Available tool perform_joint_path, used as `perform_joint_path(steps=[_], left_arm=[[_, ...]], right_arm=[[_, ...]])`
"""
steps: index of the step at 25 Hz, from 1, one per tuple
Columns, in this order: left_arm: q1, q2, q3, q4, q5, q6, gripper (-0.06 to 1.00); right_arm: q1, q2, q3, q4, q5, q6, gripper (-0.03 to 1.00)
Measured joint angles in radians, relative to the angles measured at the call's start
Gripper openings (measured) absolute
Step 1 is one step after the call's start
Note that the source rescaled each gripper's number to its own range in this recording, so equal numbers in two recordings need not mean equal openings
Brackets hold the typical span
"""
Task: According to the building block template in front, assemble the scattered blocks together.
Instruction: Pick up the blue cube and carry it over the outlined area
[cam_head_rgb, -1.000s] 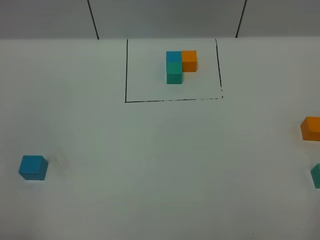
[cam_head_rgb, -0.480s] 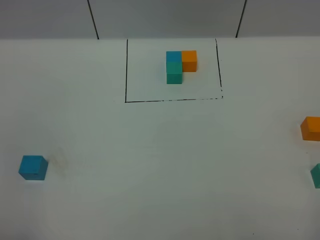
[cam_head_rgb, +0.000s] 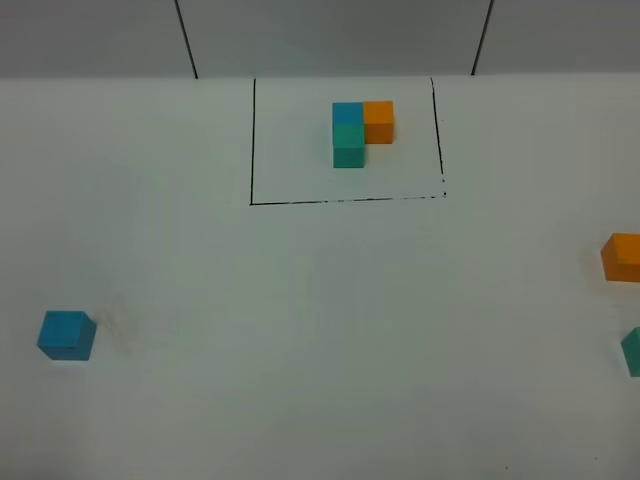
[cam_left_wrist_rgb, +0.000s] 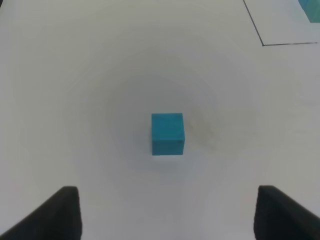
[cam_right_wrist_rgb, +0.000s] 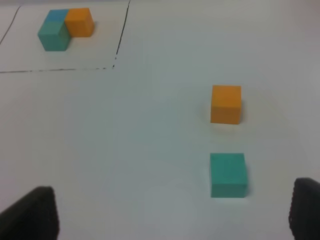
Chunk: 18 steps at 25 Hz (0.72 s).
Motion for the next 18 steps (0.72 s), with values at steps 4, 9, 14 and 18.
perform_joint_path(steps=[4,9,14,18], left_arm=[[0.000,0.073,-0.021,0.062,-0.034,-0.010,0.64],[0.000,0.402,-0.099,0.151,-0.059,-0.091,0.96],[0.000,0.835,-0.191,0.140,-0.108,-0.133,1.00],[0.000,1.139,-0.221,0.122,-0.199,-0.141,1.00]], right_arm=[[0.000,0.000,0.000,0.000,0.000,0.000,0.86],[0.000,0.000,0.000,0.000,0.000,0.000,0.86],[0.000,0.000,0.000,0.000,0.000,0.000,0.86],[0.000,0.000,0.000,0.000,0.000,0.000,0.84]])
